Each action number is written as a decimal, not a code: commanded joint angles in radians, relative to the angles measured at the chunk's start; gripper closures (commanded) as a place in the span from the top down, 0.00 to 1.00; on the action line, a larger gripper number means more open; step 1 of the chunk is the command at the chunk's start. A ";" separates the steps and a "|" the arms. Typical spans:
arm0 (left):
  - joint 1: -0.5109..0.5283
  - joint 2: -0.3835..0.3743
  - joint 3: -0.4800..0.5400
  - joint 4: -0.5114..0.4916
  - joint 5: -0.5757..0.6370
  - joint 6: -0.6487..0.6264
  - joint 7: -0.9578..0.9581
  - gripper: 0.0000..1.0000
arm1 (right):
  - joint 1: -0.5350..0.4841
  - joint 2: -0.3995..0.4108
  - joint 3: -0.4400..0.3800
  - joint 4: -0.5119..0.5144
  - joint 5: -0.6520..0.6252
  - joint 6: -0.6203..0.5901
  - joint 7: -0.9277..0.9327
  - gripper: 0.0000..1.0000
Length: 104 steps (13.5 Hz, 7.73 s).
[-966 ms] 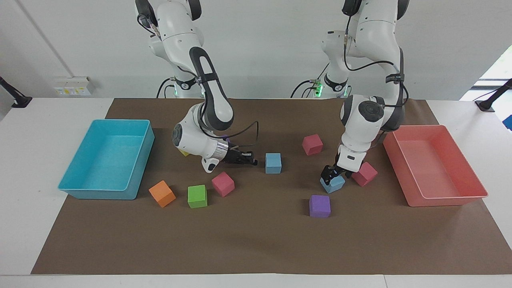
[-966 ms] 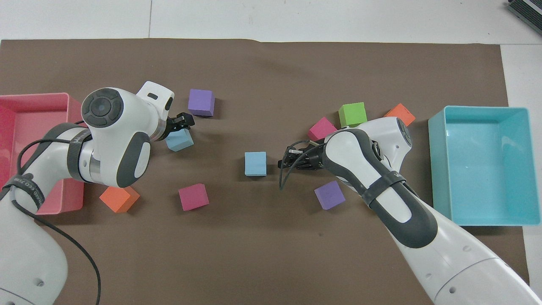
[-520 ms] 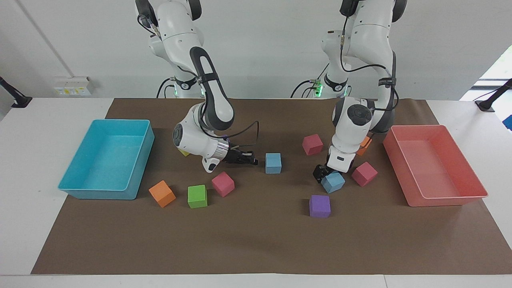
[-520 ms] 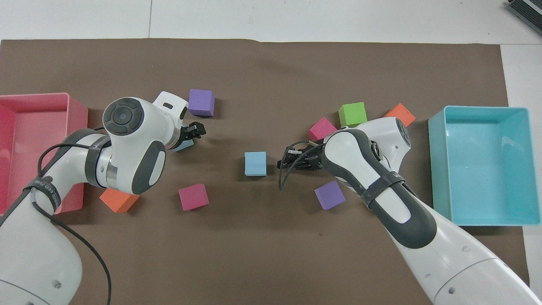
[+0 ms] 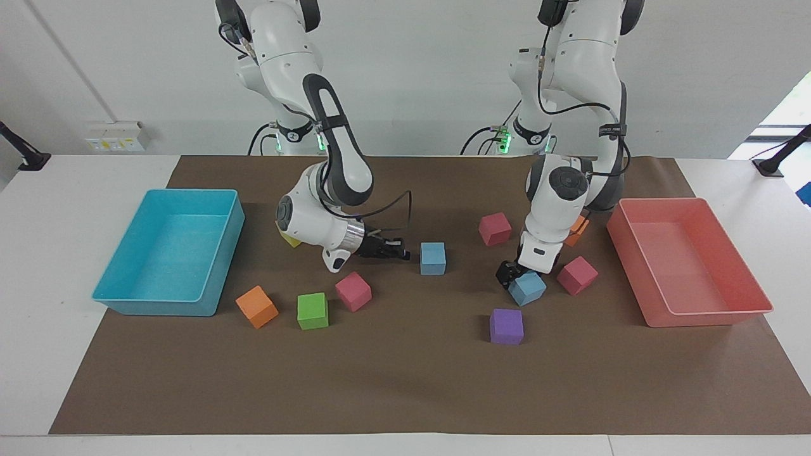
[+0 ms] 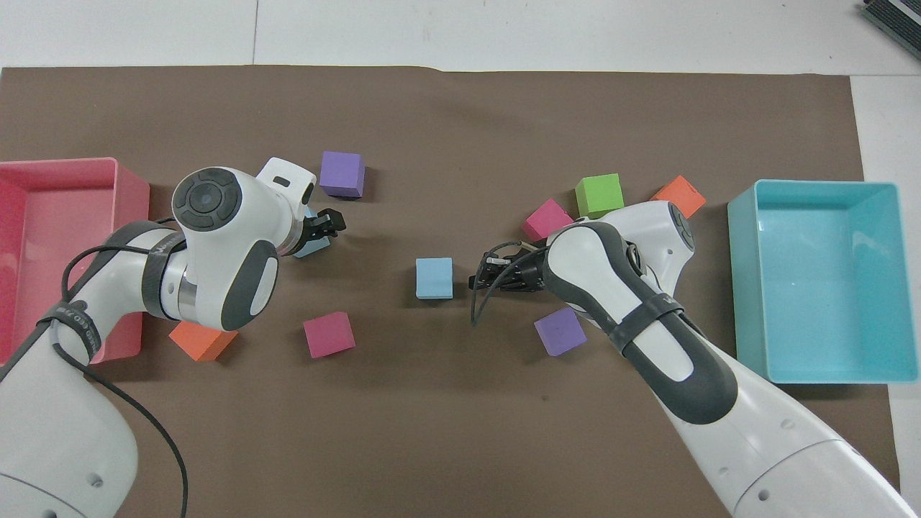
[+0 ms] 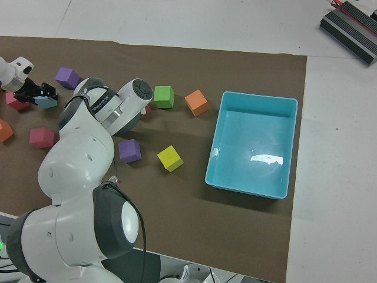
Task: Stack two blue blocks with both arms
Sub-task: 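Close the left gripper on the light-blue cube and lift it, then carry the held cube with the left gripper over the center cube, then lower the held cube onto the center light-blue cube and open the left gripper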
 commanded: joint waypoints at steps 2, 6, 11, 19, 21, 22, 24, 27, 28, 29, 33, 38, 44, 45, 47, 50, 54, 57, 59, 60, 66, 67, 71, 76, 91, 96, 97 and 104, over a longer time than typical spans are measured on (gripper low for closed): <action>-0.002 -0.026 0.002 -0.035 0.024 0.010 -0.014 1.00 | -0.007 -0.007 0.001 -0.017 0.043 -0.006 -0.054 0.00; -0.010 -0.026 0.004 -0.034 0.024 0.009 -0.015 0.98 | -0.012 -0.007 0.001 -0.017 0.043 -0.006 -0.054 0.00; 0.003 -0.015 0.008 -0.024 0.024 0.073 -0.012 0.97 | -0.018 -0.009 0.001 -0.023 0.043 -0.008 -0.061 0.00; 0.012 -0.016 0.013 -0.034 0.026 0.087 -0.011 0.72 | -0.021 -0.009 0.001 -0.023 0.075 -0.011 -0.085 0.00; 0.012 -0.016 0.013 -0.030 0.026 0.072 -0.009 0.44 | -0.021 -0.009 0.001 -0.023 0.075 -0.011 -0.085 0.00; 0.012 -0.016 0.013 -0.024 0.026 0.062 -0.009 0.31 | -0.023 -0.011 0.001 -0.026 0.075 -0.014 -0.088 0.00; 0.010 -0.021 0.013 -0.018 0.107 0.059 -0.006 0.20 | -0.026 -0.011 0.001 -0.026 0.075 -0.012 -0.088 0.00; -0.002 -0.042 0.013 0.014 0.185 -0.013 -0.004 0.08 | -0.026 -0.012 0.001 -0.028 0.075 -0.014 -0.088 0.00; -0.008 -0.062 0.010 0.019 0.189 -0.036 -0.004 0.07 | -0.026 -0.012 0.001 -0.028 0.075 -0.014 -0.088 0.00; -0.017 -0.076 0.007 0.020 0.189 -0.053 -0.004 0.06 | -0.026 -0.012 0.001 -0.028 0.075 -0.014 -0.088 0.00; -0.118 -0.131 0.005 0.049 0.189 -0.152 -0.006 0.03 | -0.026 -0.012 0.001 -0.028 0.078 -0.014 -0.088 0.00; -0.238 -0.165 0.001 0.055 0.184 -0.198 -0.018 0.01 | -0.026 -0.012 0.001 -0.031 0.087 -0.014 -0.088 0.00; -0.385 -0.165 -0.001 0.108 0.172 -0.229 -0.089 0.01 | -0.026 -0.012 0.001 -0.031 0.087 -0.014 -0.088 0.00; -0.396 -0.167 -0.001 0.108 0.172 -0.229 -0.098 0.01 | -0.026 -0.012 0.001 -0.031 0.089 -0.014 -0.088 0.00; -0.419 -0.165 -0.007 0.111 0.163 -0.229 -0.104 0.01 | -0.026 -0.012 0.003 -0.031 0.089 -0.014 -0.088 0.00; -0.441 -0.159 -0.007 0.130 0.143 -0.228 -0.124 0.00 | -0.026 -0.014 0.003 -0.031 0.089 -0.014 -0.088 0.00; -0.392 -0.130 -0.007 0.163 0.095 -0.209 -0.112 0.00 | -0.026 -0.012 0.003 -0.031 0.089 -0.014 -0.088 0.00; -0.359 -0.059 -0.007 0.227 0.092 -0.200 -0.104 0.00 | -0.026 -0.012 0.003 -0.031 0.089 -0.014 -0.088 0.00; -0.338 -0.055 -0.007 0.223 0.057 -0.177 -0.039 0.00 | -0.026 -0.012 0.001 -0.031 0.089 -0.014 -0.088 0.00; -0.335 -0.055 -0.007 0.217 0.025 -0.174 0.000 0.00 | -0.026 -0.012 0.003 -0.031 0.089 -0.014 -0.088 0.00; -0.338 -0.056 -0.007 0.154 0.011 -0.157 0.019 0.00 | -0.026 -0.012 0.001 -0.031 0.089 -0.014 -0.088 0.00; -0.333 -0.064 -0.007 0.143 0.011 -0.157 0.023 0.00 | -0.026 -0.012 0.003 -0.031 0.089 -0.014 -0.088 0.00; -0.330 -0.079 -0.008 0.105 0.006 -0.125 0.025 0.00 | -0.026 -0.012 0.003 -0.031 0.090 -0.014 -0.088 0.00; -0.332 -0.072 -0.008 0.091 -0.005 -0.110 0.025 0.00 | -0.026 -0.012 0.003 -0.031 0.089 -0.014 -0.088 0.00; -0.333 -0.061 -0.008 0.088 -0.008 -0.073 0.034 0.00 | -0.026 -0.012 0.003 -0.031 0.090 -0.014 -0.088 0.00; -0.332 -0.049 -0.007 0.086 -0.008 -0.054 0.034 0.00 | -0.026 -0.012 0.003 -0.031 0.090 -0.014 -0.088 0.00; -0.332 -0.050 -0.007 0.086 -0.008 -0.056 0.034 0.00 | -0.026 -0.012 0.003 -0.031 0.090 -0.014 -0.088 0.00; -0.332 -0.050 -0.007 0.083 -0.032 -0.057 0.022 0.19 | -0.026 -0.012 0.003 -0.031 0.090 -0.014 -0.088 0.00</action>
